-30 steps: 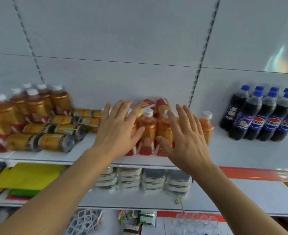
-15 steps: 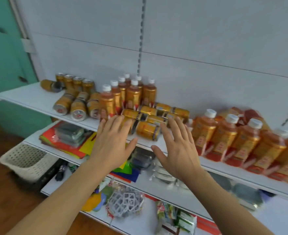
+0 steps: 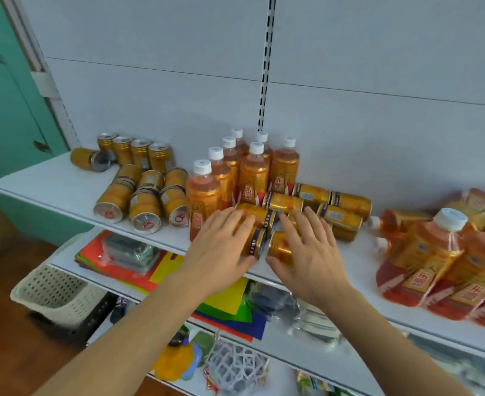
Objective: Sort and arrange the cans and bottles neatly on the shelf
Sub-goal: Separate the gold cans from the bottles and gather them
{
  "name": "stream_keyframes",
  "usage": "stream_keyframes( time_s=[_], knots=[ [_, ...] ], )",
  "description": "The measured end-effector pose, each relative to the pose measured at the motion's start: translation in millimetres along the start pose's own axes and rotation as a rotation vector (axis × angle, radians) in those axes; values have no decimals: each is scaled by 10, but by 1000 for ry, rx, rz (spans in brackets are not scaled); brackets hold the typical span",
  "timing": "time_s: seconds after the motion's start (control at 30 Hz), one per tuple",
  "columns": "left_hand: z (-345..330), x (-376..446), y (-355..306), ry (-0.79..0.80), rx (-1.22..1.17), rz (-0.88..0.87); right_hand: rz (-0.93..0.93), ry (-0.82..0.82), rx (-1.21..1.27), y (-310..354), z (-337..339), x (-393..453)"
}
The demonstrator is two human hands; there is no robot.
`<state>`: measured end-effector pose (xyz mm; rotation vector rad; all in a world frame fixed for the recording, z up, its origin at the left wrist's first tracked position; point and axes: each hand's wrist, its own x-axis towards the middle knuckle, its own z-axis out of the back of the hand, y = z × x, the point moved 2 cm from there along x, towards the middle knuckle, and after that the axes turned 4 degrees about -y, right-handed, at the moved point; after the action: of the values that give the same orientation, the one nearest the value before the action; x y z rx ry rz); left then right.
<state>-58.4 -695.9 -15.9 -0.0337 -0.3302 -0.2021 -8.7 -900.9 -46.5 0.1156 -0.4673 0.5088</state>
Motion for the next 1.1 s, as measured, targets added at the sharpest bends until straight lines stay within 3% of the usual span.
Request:
stream_keyframes(
  time_s=[0.1,0.27,0.43,0.57,0.77,0.9,1.1],
  knots=[
    [-138,115,29,93,28,-14,-1,29,-9,-51,-78,-50],
    [-208,179,-3,98,107,-89,-33,6,-27,-31,-86,-120],
    [-255,219,59,78,-34,-254,-64,19,-86,-17,25,-266],
    [-274,225,54,149,-146,-262,-146,-4,-86,-80,193,-404],
    [-137,324,110,124,-47,-324,-441,-92,180,-104,370,-498],
    [25,457,90,37,-188,-263,-477,-109,327,-100,282,-498],
    [-32,493,-49,58,-437,-169,-516,-151,464,-34,30,-533]
  ],
)
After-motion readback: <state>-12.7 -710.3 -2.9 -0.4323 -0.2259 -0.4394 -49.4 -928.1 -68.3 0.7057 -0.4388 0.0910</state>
